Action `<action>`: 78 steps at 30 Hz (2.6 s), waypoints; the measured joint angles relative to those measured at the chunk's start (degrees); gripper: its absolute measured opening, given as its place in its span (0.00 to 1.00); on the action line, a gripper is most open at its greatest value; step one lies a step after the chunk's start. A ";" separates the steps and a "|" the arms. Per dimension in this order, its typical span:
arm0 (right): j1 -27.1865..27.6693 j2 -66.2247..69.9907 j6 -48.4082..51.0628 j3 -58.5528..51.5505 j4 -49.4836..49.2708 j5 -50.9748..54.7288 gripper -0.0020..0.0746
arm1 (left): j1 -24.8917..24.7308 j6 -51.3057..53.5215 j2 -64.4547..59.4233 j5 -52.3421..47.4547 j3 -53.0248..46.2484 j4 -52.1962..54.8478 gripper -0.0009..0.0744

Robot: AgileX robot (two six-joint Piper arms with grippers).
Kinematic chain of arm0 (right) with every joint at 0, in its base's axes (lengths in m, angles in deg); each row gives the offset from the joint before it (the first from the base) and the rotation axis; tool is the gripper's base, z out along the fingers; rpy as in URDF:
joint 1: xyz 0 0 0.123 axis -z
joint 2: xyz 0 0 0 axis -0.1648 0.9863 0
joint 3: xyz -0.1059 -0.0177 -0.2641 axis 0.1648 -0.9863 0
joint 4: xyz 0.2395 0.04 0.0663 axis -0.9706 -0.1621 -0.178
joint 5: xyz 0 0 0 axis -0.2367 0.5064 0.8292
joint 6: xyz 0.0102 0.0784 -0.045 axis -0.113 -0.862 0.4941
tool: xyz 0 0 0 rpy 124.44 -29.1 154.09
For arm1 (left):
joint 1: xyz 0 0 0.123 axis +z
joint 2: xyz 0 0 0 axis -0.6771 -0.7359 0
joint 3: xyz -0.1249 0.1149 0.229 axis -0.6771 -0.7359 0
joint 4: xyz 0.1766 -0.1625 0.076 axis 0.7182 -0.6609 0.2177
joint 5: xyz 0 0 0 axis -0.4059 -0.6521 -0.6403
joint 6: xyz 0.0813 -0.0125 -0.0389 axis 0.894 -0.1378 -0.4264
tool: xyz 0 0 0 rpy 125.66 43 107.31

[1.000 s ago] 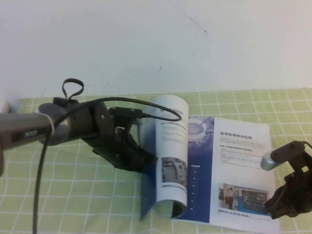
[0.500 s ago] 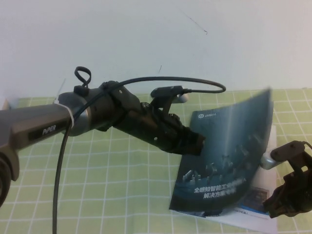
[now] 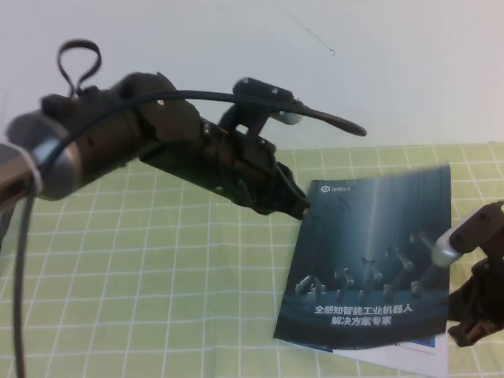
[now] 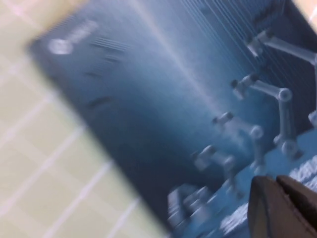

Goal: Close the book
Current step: 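Close the open booklet and leave it lying on the table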

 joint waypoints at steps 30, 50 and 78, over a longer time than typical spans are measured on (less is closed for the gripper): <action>0.00 -63.50 -25.50 -1.34 19.64 24.43 0.02 | 0.11 -51.70 52.43 24.25 -42.34 62.79 0.01; 0.00 -63.49 -30.88 -15.49 22.82 21.90 0.02 | 0.11 -54.06 58.50 54.29 -67.39 61.11 0.01; 0.00 -63.49 -30.88 -15.49 22.82 21.90 0.02 | 16.11 -62.39 93.07 46.07 -81.79 57.55 0.01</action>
